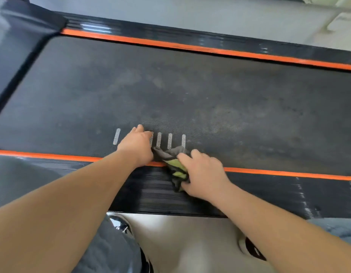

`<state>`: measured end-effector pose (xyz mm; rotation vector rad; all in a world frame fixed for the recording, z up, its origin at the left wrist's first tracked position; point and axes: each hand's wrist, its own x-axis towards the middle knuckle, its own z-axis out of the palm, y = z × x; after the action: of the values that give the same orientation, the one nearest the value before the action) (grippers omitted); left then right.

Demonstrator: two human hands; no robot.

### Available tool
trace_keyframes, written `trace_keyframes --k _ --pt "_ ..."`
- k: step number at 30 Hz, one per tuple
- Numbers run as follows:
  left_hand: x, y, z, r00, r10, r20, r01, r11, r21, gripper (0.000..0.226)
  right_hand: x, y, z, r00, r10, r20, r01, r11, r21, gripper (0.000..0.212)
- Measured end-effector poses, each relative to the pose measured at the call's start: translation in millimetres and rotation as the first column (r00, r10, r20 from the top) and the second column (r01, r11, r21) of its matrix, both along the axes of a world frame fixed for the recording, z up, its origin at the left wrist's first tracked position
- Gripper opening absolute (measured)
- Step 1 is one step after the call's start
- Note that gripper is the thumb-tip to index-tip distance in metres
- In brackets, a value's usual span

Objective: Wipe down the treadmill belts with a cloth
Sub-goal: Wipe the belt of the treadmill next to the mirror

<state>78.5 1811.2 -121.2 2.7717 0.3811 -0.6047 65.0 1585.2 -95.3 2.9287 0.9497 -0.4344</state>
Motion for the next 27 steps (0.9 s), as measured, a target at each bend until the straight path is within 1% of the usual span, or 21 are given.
trace_keyframes --k 1,2,3,5,6,8,9,11,12,14,15,16,17,18,19,21,22,24,27 --pt "6 -9 1 1.000 -0.010 0.026 0.010 1.000 -0.019 0.041 16 -24 -1 0.998 -0.059 0.029 0.061 0.997 -0.055 0.060" --pt "12 -18 2 0.999 -0.021 0.046 0.022 0.999 -0.035 0.039 31 -48 -1 0.986 -0.159 0.046 0.163 0.982 -0.098 0.060" --pt "15 -26 2 0.999 -0.017 0.045 0.020 0.999 -0.049 0.038 45 -70 1 0.958 -0.285 0.023 0.285 0.950 -0.128 0.062" --pt "25 -40 -4 0.999 -0.022 0.039 0.024 0.998 -0.051 0.043 66 -100 2 0.863 -0.502 -0.051 0.494 0.861 -0.125 0.062" --pt "30 -46 -7 0.999 -0.041 0.036 0.042 0.999 -0.033 0.043 74 -108 0 0.830 -0.552 -0.079 0.545 0.833 -0.093 0.058" --pt "41 -57 -12 0.997 -0.071 0.027 0.072 0.997 -0.019 0.043 83 -107 -6 0.813 -0.559 -0.164 0.573 0.818 0.053 0.052" --pt "46 -62 -13 0.996 -0.085 0.020 0.085 0.996 -0.017 0.046 86 -99 -7 0.822 -0.530 -0.208 0.561 0.816 0.139 0.053" --pt "54 -70 -12 0.993 -0.120 -0.011 0.119 0.993 -0.005 0.057 90 -77 -9 0.861 -0.428 -0.275 0.497 0.820 0.282 0.055" --pt "60 -73 -11 0.988 -0.147 -0.047 0.148 0.989 0.013 0.066 91 -65 -10 0.885 -0.360 -0.297 0.448 0.830 0.331 0.052" --pt "71 -78 -9 0.973 -0.192 -0.129 0.201 0.978 0.060 0.082 93 -52 -14 0.926 -0.214 -0.312 0.322 0.879 0.351 0.048" --pt "76 -80 -8 0.966 -0.210 -0.149 0.224 0.971 0.088 0.086 97 -53 -17 0.948 -0.139 -0.288 0.229 0.923 0.308 0.048" --pt "81 -81 -8 0.963 -0.225 -0.148 0.243 0.963 0.114 0.088 104 -58 -20 0.967 -0.073 -0.243 0.131 0.963 0.236 0.049" --pt "87 -81 -10 0.962 -0.244 -0.126 0.260 0.957 0.132 0.089 114 -67 -23 0.981 -0.039 -0.191 0.068 0.987 0.147 0.051" --pt "92 -81 -11 0.959 -0.267 -0.096 0.279 0.949 0.149 0.091 128 -76 -25 0.989 -0.044 -0.139 0.055 0.996 0.072 0.054" --pt "96 -81 -14 0.954 -0.291 -0.069 0.298 0.941 0.160 0.091 144 -87 -27 0.990 -0.089 -0.111 0.092 0.996 0.020 0.054" --pt "105 -81 -19 0.942 -0.335 -0.020 0.334 0.930 0.153 0.089 177 -107 -28 0.964 -0.238 -0.118 0.240 0.971 0.003 0.050" --pt "108 -83 -21 0.938 -0.347 -0.009 0.345 0.929 0.136 0.088 189 -115 -28 0.940 -0.316 -0.128 0.319 0.948 0.003 0.050" --pt "113 -89 -20 0.940 -0.342 -0.004 0.341 0.935 0.096 0.084 205 -132 -31 0.883 -0.457 -0.105 0.458 0.889 -0.013 0.059" --pt "109 -99 -14 0.942 -0.333 -0.046 0.336 0.939 0.072 0.081 204 -138 -30 0.763 -0.643 -0.070 0.645 0.764 0.003 0.064"
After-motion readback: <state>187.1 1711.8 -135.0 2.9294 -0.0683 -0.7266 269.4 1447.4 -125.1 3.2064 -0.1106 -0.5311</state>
